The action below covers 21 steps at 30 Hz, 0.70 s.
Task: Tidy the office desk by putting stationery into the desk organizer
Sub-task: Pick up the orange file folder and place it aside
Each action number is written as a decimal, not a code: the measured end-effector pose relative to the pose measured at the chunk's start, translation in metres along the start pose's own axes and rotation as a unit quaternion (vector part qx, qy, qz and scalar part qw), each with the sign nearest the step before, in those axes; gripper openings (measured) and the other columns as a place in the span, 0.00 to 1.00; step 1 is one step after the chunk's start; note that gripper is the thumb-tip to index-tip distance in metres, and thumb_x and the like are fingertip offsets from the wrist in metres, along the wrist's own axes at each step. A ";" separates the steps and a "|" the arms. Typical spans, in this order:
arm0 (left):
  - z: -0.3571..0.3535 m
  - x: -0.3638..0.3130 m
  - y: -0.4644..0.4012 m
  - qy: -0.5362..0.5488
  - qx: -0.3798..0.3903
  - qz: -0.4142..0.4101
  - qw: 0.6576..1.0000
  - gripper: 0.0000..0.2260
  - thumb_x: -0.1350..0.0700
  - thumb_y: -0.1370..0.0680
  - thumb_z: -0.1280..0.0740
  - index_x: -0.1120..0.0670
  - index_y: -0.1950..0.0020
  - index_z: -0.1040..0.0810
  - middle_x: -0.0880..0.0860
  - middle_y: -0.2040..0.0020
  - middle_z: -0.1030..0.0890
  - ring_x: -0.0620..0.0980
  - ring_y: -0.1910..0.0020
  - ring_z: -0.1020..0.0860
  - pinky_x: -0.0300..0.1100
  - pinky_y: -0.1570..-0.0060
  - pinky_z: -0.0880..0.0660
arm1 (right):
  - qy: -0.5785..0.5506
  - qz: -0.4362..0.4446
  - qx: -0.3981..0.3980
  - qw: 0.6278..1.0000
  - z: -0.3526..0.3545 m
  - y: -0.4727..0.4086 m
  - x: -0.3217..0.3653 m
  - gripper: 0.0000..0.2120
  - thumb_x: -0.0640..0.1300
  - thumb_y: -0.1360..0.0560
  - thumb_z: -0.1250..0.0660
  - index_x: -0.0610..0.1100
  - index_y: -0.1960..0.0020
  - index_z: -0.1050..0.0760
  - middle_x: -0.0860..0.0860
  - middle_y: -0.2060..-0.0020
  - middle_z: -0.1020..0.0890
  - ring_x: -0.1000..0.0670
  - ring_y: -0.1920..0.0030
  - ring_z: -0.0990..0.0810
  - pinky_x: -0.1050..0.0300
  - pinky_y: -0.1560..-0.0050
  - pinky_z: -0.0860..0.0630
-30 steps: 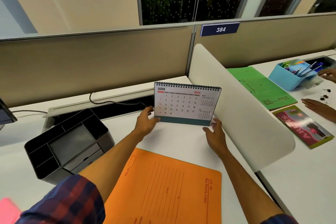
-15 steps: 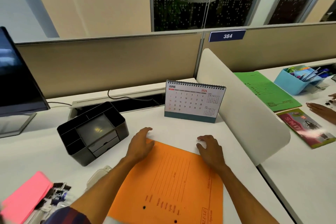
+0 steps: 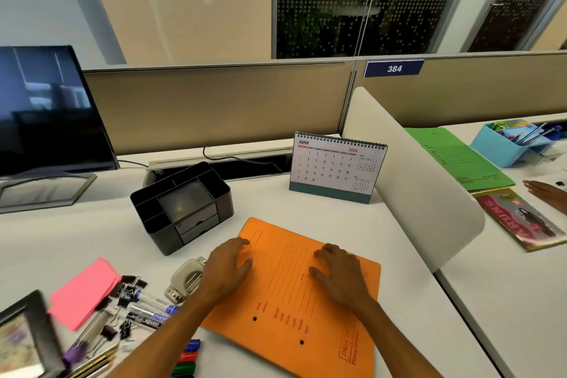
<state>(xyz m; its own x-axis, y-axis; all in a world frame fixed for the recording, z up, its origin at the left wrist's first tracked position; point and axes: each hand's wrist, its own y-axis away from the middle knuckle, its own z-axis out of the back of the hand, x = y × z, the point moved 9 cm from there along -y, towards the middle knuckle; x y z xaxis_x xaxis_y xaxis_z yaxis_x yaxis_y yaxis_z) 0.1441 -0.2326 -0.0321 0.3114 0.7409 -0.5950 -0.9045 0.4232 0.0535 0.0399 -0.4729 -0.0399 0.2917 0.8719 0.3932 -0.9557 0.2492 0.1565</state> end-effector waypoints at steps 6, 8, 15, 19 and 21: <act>-0.003 -0.005 0.032 -0.073 0.006 -0.033 0.997 0.29 0.38 0.27 0.46 0.51 0.33 0.26 0.50 0.34 0.25 0.49 0.37 0.27 0.46 0.36 0.33 | 0.011 0.033 0.038 0.999 -0.017 0.037 0.030 0.27 0.64 0.22 0.45 0.54 0.27 0.36 0.53 0.25 0.39 0.51 0.26 0.40 0.48 0.25 0.49; -0.004 -0.005 0.040 -0.074 0.002 -0.038 0.997 0.33 0.36 0.30 0.51 0.51 0.34 0.25 0.49 0.35 0.24 0.49 0.38 0.26 0.46 0.36 0.32 | 0.007 0.035 0.065 0.997 -0.021 0.049 0.041 0.35 0.72 0.26 0.51 0.55 0.27 0.36 0.53 0.24 0.40 0.51 0.25 0.42 0.48 0.25 0.48; -0.010 -0.003 0.068 -0.061 -0.002 -0.042 0.997 0.29 0.38 0.29 0.48 0.53 0.38 0.22 0.50 0.39 0.21 0.50 0.41 0.24 0.46 0.40 0.30 | 0.048 0.063 0.157 0.984 -0.046 0.098 0.083 0.54 0.82 0.43 0.55 0.55 0.24 0.43 0.52 0.21 0.49 0.49 0.22 0.51 0.45 0.26 0.48; -0.010 -0.003 0.079 -0.054 -0.002 -0.036 0.998 0.31 0.37 0.29 0.49 0.52 0.37 0.23 0.49 0.37 0.22 0.49 0.39 0.25 0.45 0.39 0.30 | 0.106 0.093 0.169 0.975 -0.060 0.108 0.093 0.43 0.71 0.30 0.39 0.53 0.22 0.48 0.47 0.21 0.52 0.47 0.22 0.52 0.44 0.27 0.45; -0.011 -0.002 0.085 -0.049 -0.001 -0.032 0.998 0.32 0.36 0.30 0.50 0.51 0.36 0.24 0.49 0.36 0.23 0.49 0.38 0.26 0.44 0.37 0.31 | 0.129 0.112 0.157 0.973 -0.060 0.111 0.098 0.36 0.62 0.25 0.39 0.52 0.22 0.47 0.46 0.21 0.50 0.46 0.22 0.49 0.45 0.28 0.41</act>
<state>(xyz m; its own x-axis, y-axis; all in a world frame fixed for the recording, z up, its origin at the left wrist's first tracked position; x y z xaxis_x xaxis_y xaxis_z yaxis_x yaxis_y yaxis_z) 0.0632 -0.2037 -0.0354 0.3953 0.7595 -0.5166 -0.8825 0.4701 0.0160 -0.0397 -0.3341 -0.0385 0.0206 0.9762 0.2157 -0.9237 -0.0640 0.3778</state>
